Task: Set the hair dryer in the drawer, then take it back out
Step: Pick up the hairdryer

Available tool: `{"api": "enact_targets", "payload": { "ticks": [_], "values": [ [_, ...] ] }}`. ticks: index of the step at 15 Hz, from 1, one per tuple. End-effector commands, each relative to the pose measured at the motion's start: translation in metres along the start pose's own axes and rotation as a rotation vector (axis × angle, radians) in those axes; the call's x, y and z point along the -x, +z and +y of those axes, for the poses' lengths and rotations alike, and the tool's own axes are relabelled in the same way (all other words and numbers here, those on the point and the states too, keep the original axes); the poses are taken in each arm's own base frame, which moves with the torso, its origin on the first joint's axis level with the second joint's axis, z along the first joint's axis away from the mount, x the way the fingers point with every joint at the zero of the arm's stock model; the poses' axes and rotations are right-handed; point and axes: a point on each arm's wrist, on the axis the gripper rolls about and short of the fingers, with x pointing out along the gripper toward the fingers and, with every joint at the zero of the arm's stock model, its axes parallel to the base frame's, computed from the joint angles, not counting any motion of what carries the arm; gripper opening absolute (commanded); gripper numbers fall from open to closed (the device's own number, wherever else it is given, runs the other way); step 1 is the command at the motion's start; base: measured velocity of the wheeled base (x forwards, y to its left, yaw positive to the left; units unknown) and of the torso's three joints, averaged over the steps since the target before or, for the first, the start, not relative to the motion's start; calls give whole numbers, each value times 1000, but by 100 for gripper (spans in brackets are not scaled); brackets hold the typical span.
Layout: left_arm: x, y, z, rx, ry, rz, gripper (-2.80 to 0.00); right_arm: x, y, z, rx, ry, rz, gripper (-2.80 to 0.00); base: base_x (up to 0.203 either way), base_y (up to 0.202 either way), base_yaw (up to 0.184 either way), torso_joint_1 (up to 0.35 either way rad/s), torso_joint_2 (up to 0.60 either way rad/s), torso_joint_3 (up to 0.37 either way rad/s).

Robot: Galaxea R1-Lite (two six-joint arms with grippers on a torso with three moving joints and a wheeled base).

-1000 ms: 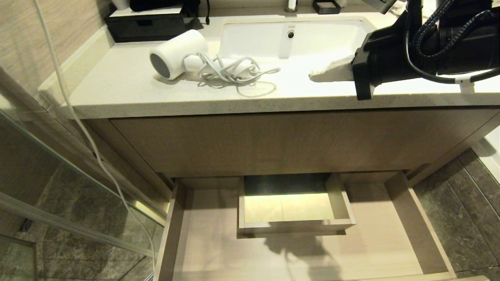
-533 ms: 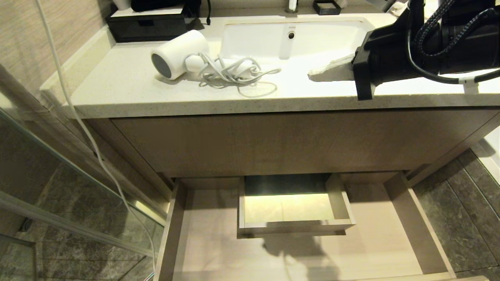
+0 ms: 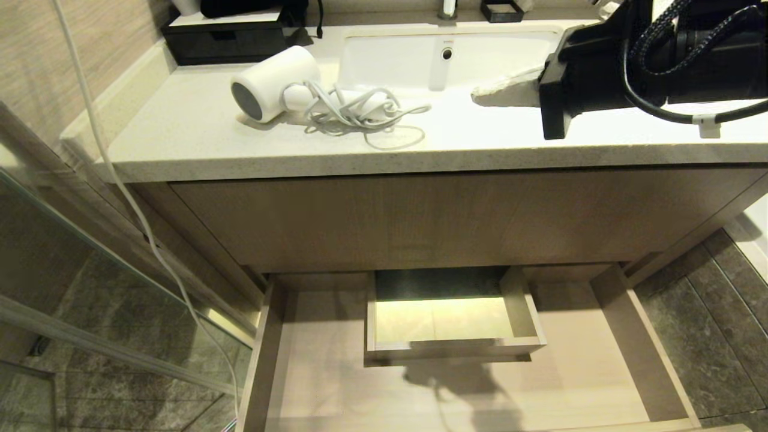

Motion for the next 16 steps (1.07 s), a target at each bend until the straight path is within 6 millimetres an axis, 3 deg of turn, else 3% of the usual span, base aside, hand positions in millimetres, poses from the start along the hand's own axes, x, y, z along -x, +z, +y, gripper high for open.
{"api": "enact_targets", "payload": {
  "ticks": [1, 8, 16],
  "values": [
    [-1, -11, 0, 0, 0, 38, 0, -8, -5, 0, 43, 3, -3, -280, 0, 0, 0, 0, 0, 0],
    [-1, -11, 0, 0, 0, 38, 0, -54, -21, -1, 137, -5, -70, -280, 0, 0, 0, 0, 0, 0],
    [-1, -11, 0, 0, 0, 37, 0, -55, -22, 0, 117, 7, -65, -280, 0, 0, 0, 0, 0, 0]
  ]
}}
